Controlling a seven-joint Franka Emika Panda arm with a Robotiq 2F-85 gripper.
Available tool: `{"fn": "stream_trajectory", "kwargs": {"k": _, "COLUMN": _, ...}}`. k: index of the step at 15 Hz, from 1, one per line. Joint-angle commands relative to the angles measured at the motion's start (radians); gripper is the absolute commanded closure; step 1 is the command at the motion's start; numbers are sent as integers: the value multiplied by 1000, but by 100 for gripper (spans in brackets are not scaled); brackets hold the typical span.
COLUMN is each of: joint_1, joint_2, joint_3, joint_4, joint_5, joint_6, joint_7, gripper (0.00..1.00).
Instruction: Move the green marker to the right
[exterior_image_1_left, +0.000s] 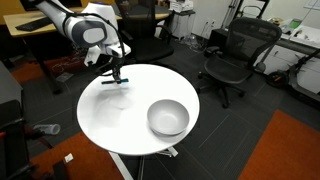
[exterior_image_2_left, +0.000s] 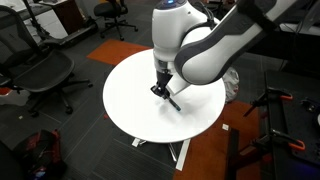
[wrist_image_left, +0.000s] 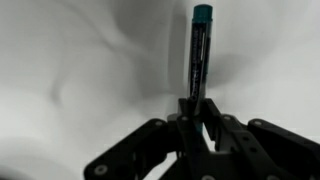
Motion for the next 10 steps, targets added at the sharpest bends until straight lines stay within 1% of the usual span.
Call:
{"fn": "stream_trajectory", "kwargs": {"k": 1, "joint_1": -24, "joint_2": -87, "joint_3": -26, "joint_4": -100, "joint_5": -29, "joint_6": -17, "joint_7": -13, "gripper": 95}}
{"fn": "stream_trajectory", "kwargs": {"k": 6, "joint_1": -37, "joint_2": -123, "joint_3": -74, "joint_4": -182, "joint_5": -60, "joint_6": 8, "joint_7": 11, "gripper": 95}}
{"fn": "stream_trajectory", "kwargs": {"k": 10, "joint_1": -40, "joint_2": -129, "joint_3": -117, "joint_4": -230, "joint_5": -93, "joint_6": 45, "joint_7": 32, "gripper": 95}}
